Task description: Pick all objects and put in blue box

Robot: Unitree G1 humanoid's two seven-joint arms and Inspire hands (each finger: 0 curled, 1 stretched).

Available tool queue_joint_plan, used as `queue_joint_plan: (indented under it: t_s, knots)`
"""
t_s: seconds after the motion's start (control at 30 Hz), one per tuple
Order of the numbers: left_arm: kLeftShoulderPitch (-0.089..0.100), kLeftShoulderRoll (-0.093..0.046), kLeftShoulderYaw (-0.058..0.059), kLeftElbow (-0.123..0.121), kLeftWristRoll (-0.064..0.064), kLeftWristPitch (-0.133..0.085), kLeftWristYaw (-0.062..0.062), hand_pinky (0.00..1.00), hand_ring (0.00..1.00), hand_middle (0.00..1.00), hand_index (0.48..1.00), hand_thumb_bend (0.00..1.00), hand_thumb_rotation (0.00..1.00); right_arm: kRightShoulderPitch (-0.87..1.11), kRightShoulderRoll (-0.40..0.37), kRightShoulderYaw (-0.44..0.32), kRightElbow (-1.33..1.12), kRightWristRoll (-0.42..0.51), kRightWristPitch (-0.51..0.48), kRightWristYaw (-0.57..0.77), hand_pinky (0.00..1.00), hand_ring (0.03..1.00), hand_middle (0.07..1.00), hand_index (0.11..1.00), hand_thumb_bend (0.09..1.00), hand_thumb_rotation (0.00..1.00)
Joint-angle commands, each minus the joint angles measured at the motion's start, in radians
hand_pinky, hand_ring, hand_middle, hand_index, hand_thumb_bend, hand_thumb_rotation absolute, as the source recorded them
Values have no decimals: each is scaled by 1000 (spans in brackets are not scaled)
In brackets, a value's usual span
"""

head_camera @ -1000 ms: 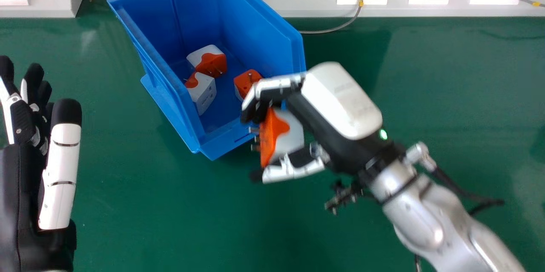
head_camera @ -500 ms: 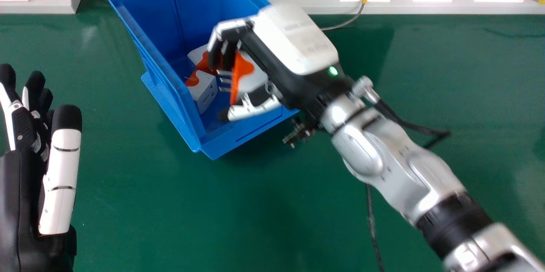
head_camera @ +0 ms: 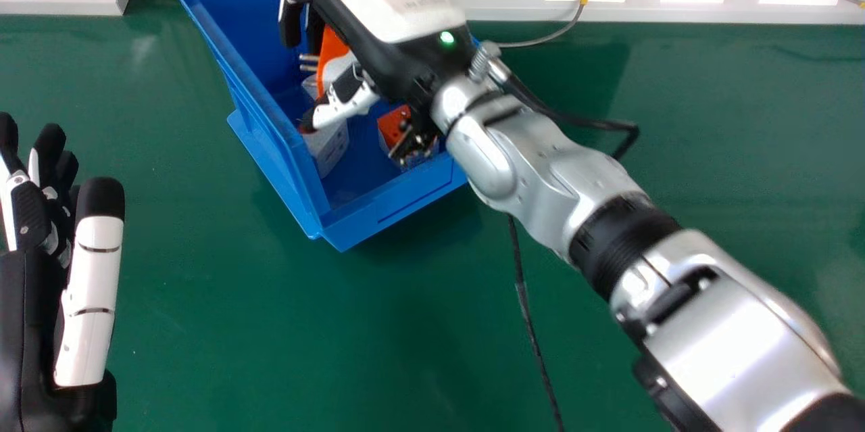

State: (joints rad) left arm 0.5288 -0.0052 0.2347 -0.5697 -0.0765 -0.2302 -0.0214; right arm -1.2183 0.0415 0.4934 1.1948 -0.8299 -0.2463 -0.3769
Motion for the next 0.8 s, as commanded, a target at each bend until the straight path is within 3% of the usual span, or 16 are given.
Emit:
queue_joint_plan:
  t_s: [0.0,0.13,0.23,0.27,0.47,0.63,0.77]
  knots:
    - [17,-5,-3,-38,9,-21,3,1000,1000,1000,1000,646,832,-67,19,21,27,0,25,-16,183,260,446,493,511,0]
    - [43,-11,2,-43,8,-28,3,1000,1000,1000,1000,645,833,-84,33,69,69,-19,77,4,202,288,458,487,511,0]
    - [61,-16,3,-52,-3,-26,4,1000,1000,1000,1000,649,838,-84,39,82,81,-15,93,4,236,347,499,499,502,0]
    - [66,-19,4,-52,0,-29,6,1000,1000,1000,1000,649,838,-80,40,82,83,-11,89,-4,236,347,499,499,502,0]
    - [77,-29,8,-52,8,-44,13,1000,1000,1000,1000,665,841,-63,34,71,89,20,66,-12,272,404,540,508,494,0]
    - [87,-38,-1,-62,22,-42,19,1000,1000,998,1000,679,844,-43,24,72,89,25,29,-41,290,431,560,509,491,0]
    - [90,-42,-9,-67,9,-32,13,1000,1000,997,1000,686,850,-38,30,53,96,54,39,3,302,447,573,507,488,0]
